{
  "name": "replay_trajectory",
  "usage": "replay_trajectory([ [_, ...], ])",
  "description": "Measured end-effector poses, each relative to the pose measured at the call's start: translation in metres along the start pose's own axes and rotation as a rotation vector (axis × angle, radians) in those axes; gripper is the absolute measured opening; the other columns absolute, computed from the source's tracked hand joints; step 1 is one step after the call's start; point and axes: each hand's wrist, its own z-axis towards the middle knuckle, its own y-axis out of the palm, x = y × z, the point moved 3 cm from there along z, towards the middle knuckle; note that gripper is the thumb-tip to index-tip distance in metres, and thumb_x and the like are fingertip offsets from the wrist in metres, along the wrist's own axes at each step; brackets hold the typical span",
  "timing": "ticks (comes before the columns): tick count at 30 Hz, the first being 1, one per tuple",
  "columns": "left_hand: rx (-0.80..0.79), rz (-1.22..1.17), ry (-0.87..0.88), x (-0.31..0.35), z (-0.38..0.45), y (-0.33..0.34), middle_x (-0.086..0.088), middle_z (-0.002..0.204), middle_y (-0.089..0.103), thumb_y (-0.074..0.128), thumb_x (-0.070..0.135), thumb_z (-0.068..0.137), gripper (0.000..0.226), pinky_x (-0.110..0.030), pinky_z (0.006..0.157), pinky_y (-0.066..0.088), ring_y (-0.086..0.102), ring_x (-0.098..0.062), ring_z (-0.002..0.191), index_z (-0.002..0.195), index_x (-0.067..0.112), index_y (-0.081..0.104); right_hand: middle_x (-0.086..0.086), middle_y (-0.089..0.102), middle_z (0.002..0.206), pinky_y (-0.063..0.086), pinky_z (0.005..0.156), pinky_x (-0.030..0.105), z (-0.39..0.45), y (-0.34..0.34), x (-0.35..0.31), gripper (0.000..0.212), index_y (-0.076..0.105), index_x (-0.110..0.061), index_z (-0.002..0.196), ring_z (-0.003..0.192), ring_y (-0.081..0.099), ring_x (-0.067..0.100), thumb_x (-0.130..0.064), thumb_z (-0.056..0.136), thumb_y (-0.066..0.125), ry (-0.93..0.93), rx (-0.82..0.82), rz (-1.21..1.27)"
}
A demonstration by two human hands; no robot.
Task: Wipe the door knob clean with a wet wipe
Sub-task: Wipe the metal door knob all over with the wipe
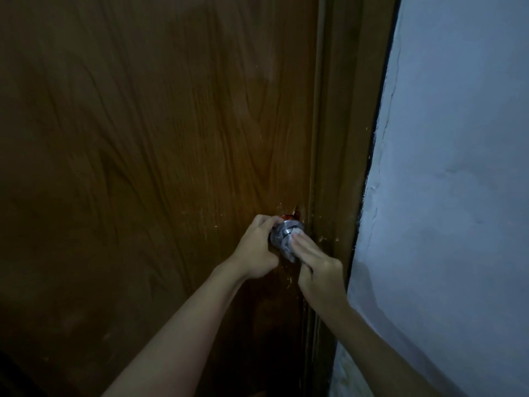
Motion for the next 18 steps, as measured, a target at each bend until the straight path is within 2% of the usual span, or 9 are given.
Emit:
replay_trajectory([
  [2, -0.003, -0.001, 0.005, 0.000, -0.001, 0.000, -0.004, 0.130, 0.036, 0.063, -0.007, 0.069, 0.072, -0.029, 0.102, 0.040, 0.038, -0.018, 0.123, 0.133, 0.012, 0.037, 0.011, 0.063, 0.113, 0.030, 0.101, 0.004, -0.009, -0.007, 0.000, 0.036, 0.064, 0.004, 0.106, 0.114, 0.054, 0.013, -0.007, 0.083, 0.038, -0.058, -0.008, -0.016],
  [4, -0.001, -0.005, 0.009, 0.000, 0.000, -0.001, -0.005, 0.130, 0.036, 0.063, -0.007, 0.069, 0.071, -0.027, 0.100, 0.039, 0.038, -0.019, 0.122, 0.133, 0.012, 0.037, 0.014, 0.069, 0.102, 0.035, 0.094, 0.000, -0.013, -0.015, 0.001, 0.035, 0.069, 0.004, 0.095, 0.102, 0.060, 0.012, -0.006, 0.080, 0.039, -0.049, 0.055, -0.005],
  [6, 0.004, -0.008, 0.009, 0.001, 0.001, -0.001, -0.005, 0.129, 0.036, 0.062, -0.008, 0.069, 0.070, -0.024, 0.098, 0.037, 0.038, -0.018, 0.121, 0.132, 0.012, 0.038, 0.016, 0.072, 0.093, 0.040, 0.084, -0.002, -0.007, -0.026, 0.005, 0.033, 0.070, 0.004, 0.088, 0.088, 0.067, 0.019, -0.004, 0.079, 0.039, 0.076, 0.199, 0.023],
  [8, 0.007, -0.010, 0.012, 0.001, 0.001, 0.000, -0.004, 0.128, 0.036, 0.062, -0.009, 0.069, 0.069, -0.022, 0.096, 0.036, 0.039, -0.017, 0.119, 0.131, 0.012, 0.039, 0.017, 0.070, 0.099, 0.039, 0.083, -0.003, 0.004, -0.030, 0.010, 0.033, 0.068, 0.005, 0.094, 0.092, 0.064, 0.021, 0.000, 0.078, 0.040, 0.165, 0.275, 0.047],
  [10, 0.012, -0.011, 0.016, 0.001, 0.001, 0.000, -0.004, 0.127, 0.036, 0.062, -0.009, 0.069, 0.069, -0.022, 0.096, 0.036, 0.039, -0.016, 0.119, 0.131, 0.012, 0.039, 0.018, 0.065, 0.113, 0.035, 0.092, 0.000, 0.013, -0.021, 0.008, 0.037, 0.062, 0.006, 0.109, 0.105, 0.057, 0.018, 0.004, 0.080, 0.040, 0.155, 0.165, 0.037],
  [12, 0.013, -0.019, 0.013, 0.000, 0.001, 0.001, -0.003, 0.128, 0.036, 0.062, -0.009, 0.070, 0.070, -0.023, 0.098, 0.037, 0.038, -0.014, 0.119, 0.132, 0.012, 0.038, 0.019, 0.057, 0.127, 0.037, 0.101, 0.014, 0.011, -0.006, 0.006, 0.038, 0.052, 0.004, 0.122, 0.116, 0.053, 0.020, 0.007, 0.086, 0.044, 0.095, 0.020, 0.021],
  [13, 0.014, -0.021, 0.010, 0.000, 0.001, 0.001, -0.003, 0.129, 0.036, 0.062, -0.008, 0.070, 0.070, -0.023, 0.099, 0.038, 0.038, -0.014, 0.119, 0.133, 0.012, 0.037, 0.020, 0.055, 0.129, 0.039, 0.101, 0.020, 0.008, -0.001, 0.008, 0.039, 0.049, 0.003, 0.124, 0.117, 0.053, 0.021, 0.009, 0.086, 0.046, 0.086, 0.012, 0.021],
  [15, 0.025, -0.022, 0.006, 0.000, 0.001, 0.002, -0.002, 0.128, 0.036, 0.063, -0.007, 0.070, 0.070, -0.024, 0.099, 0.038, 0.038, -0.014, 0.119, 0.132, 0.013, 0.038, 0.019, 0.054, 0.130, 0.043, 0.094, 0.017, 0.002, 0.000, 0.011, 0.039, 0.049, 0.000, 0.124, 0.112, 0.056, 0.019, 0.008, 0.086, 0.049, 0.161, 0.073, 0.055],
  [18, 0.054, -0.015, 0.006, 0.001, 0.000, 0.005, -0.004, 0.126, 0.037, 0.064, -0.006, 0.068, 0.069, -0.030, 0.102, 0.040, 0.038, -0.018, 0.120, 0.130, 0.013, 0.039, 0.012, 0.058, 0.127, 0.045, 0.078, 0.002, -0.002, -0.003, 0.009, 0.035, 0.051, -0.004, 0.124, 0.105, 0.056, 0.010, 0.002, 0.089, 0.050, 0.387, 0.110, 0.182],
])
